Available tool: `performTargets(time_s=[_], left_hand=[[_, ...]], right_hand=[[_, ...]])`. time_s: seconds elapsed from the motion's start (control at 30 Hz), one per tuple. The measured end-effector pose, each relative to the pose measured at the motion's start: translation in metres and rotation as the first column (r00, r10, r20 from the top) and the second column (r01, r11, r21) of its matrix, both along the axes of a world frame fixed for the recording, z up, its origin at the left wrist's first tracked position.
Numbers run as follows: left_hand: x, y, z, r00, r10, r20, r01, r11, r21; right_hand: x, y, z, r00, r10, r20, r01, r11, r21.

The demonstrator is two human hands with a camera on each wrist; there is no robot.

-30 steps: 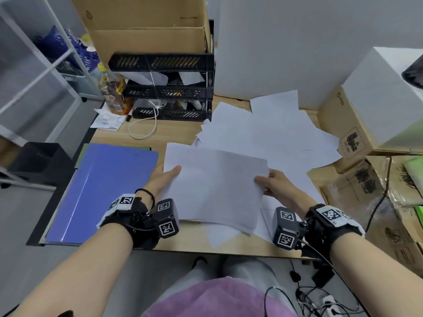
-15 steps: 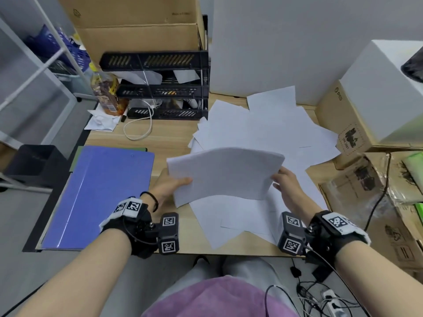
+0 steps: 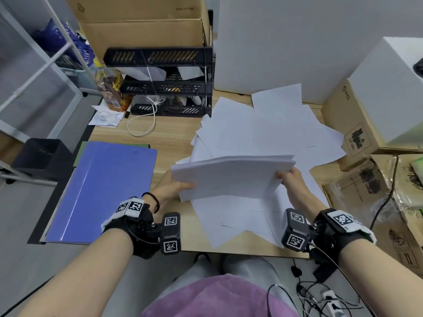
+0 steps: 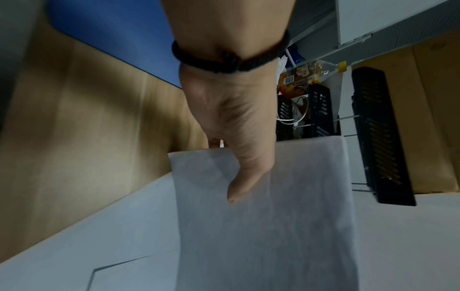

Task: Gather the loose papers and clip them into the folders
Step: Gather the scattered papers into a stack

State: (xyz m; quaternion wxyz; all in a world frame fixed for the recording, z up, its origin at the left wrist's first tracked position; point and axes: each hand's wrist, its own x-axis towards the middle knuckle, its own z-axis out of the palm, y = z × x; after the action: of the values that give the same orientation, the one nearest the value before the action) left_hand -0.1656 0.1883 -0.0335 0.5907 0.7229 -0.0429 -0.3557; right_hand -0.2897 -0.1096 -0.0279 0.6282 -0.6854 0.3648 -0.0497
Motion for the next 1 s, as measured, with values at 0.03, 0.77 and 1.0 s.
performTargets(time_s=[0.03, 0.77, 1.0], left_hand=[[-0.004, -0.001, -0.004, 1.0, 0.01, -0.004, -0.01, 1.0, 0.019], [0.034, -0.025, 0.009, 0.974, 0.199, 0.112, -0.211, 0.971, 0.116], [0.057, -0.051, 0.038, 0.885, 0.041, 0.464, -0.138, 0.974, 0.179]], right_hand=[[-0.003, 0.001, -0.003, 0.999, 0.021, -0.042, -0.021, 1.0, 0.01], [0.033, -0.023, 0.025, 0.99, 0.141, -0.005, -0.14, 0.976, -0.165], [0.056, -0.032, 0.059, 0.922, 0.376, -0.088, -0.386, 0.884, -0.265]])
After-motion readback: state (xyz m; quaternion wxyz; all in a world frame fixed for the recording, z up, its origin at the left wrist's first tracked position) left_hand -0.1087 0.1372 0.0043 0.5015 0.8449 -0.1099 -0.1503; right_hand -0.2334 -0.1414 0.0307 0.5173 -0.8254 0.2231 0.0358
